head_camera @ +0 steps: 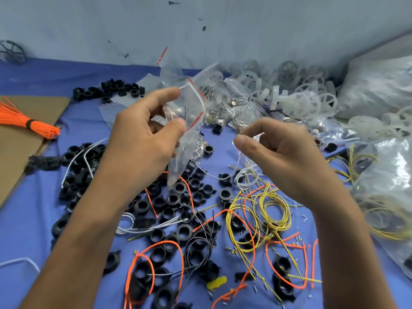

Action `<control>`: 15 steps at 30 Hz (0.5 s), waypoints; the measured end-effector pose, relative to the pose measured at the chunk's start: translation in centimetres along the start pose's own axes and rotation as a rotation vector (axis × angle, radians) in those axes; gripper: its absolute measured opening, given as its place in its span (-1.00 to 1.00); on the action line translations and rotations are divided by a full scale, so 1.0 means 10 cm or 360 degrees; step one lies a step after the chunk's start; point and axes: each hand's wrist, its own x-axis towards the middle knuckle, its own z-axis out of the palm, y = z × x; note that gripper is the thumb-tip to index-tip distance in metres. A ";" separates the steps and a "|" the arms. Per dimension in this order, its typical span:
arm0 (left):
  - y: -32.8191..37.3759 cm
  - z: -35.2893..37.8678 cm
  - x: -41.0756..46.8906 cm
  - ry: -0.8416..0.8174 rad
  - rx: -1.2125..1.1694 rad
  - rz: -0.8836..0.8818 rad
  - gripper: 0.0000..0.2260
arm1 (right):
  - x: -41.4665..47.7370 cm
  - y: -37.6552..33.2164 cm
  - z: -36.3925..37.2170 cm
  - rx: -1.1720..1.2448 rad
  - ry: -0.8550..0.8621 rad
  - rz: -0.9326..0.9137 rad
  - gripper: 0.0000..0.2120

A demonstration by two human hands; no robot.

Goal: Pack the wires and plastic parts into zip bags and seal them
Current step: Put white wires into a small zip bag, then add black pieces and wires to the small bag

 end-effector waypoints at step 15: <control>-0.05 0.00 0.02 0.0006 -0.0012 -0.0029 -0.59 | -0.04 0.12 0.41 -0.0715 -0.1052 0.0088 -0.86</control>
